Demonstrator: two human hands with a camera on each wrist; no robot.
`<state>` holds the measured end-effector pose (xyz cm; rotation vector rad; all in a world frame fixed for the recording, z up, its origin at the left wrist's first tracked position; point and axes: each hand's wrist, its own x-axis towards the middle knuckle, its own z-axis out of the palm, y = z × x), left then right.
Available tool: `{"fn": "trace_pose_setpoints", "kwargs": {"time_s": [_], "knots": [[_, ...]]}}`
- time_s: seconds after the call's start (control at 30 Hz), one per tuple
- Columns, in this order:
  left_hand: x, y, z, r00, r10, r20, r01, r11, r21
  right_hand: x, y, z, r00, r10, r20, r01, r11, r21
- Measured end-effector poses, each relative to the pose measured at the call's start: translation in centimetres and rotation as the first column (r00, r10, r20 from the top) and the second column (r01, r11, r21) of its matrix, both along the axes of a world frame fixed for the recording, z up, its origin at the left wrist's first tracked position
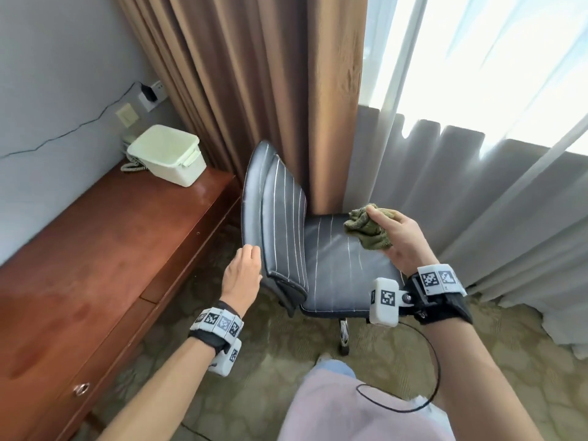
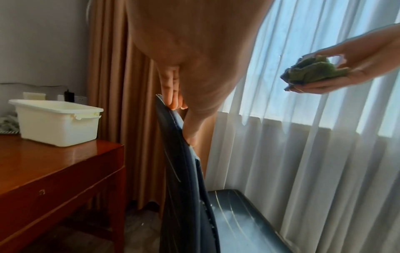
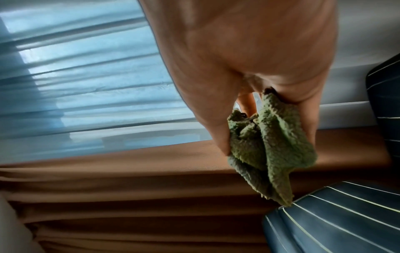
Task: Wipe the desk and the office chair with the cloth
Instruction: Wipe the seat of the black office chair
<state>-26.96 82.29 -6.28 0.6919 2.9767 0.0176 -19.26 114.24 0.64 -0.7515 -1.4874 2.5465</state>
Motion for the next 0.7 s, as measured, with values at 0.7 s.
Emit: {"fn": "trace_pose_setpoints", "kwargs": {"time_s": [0.7], "knots": [[-14.2, 8.9, 0.8, 0.946, 0.319, -0.064, -0.325, 0.928, -0.182, -17.3, 15.3, -5.0, 0.967, 0.201, 0.158, -0.214, 0.974, 0.075]]}}
